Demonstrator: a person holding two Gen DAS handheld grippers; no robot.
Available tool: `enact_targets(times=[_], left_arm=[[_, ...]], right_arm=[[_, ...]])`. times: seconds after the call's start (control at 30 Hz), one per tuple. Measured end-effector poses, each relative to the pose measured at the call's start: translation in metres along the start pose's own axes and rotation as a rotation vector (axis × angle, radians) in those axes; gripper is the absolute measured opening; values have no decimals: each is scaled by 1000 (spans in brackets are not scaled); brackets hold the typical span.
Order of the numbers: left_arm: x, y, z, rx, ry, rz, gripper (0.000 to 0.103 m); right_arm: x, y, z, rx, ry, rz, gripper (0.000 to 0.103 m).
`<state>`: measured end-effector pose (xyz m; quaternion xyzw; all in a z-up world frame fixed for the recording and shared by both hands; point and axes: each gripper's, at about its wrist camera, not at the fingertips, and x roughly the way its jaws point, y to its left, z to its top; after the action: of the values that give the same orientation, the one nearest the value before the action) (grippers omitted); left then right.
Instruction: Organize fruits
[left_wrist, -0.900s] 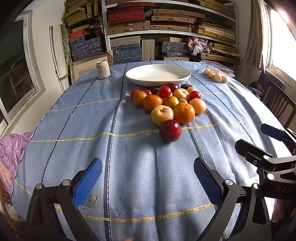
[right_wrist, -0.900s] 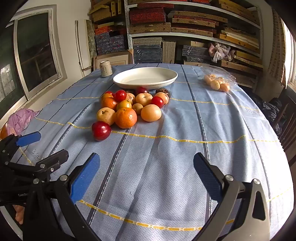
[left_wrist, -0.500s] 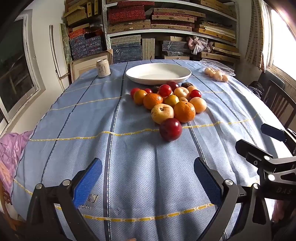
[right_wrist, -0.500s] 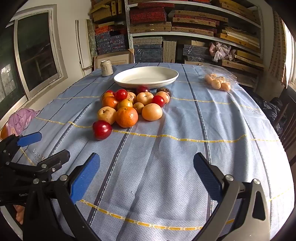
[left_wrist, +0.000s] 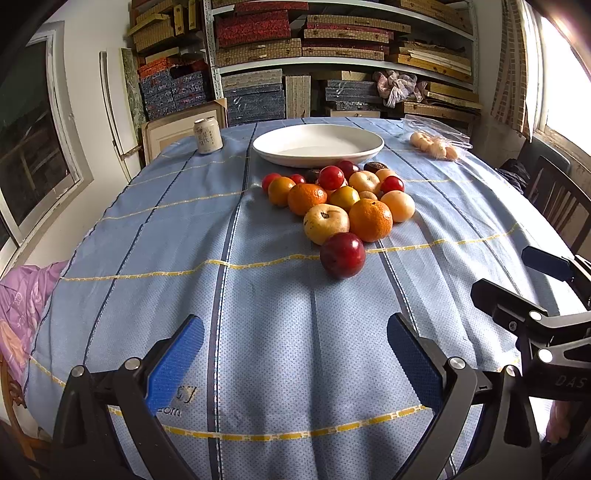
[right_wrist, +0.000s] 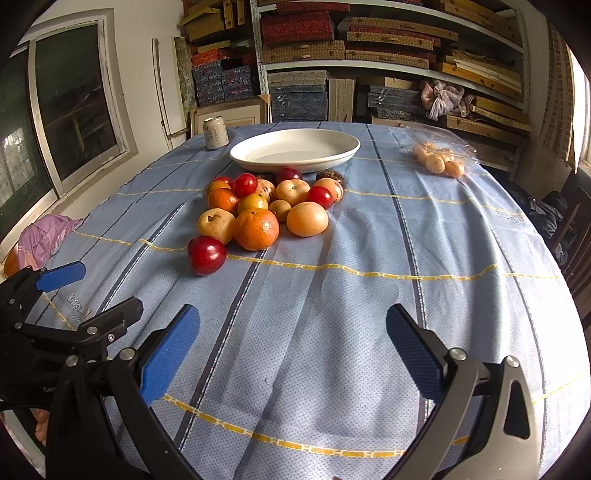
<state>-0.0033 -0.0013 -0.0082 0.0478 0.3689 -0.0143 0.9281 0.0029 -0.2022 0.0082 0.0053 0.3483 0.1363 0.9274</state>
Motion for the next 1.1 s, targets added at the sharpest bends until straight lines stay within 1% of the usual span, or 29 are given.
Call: enact_targets(times=[0.2,0.6,1.1], left_arm=[[2,1,0,0,3,1,100],[13,4,-2,-3,20,2,100],[23,5,2,-3,48,2,100]], right_arm=[[2,3,-6,-3,8,12,99],[12,-1,-6,0,25,29,99],[20,-5,-2,-3,42,26,99]])
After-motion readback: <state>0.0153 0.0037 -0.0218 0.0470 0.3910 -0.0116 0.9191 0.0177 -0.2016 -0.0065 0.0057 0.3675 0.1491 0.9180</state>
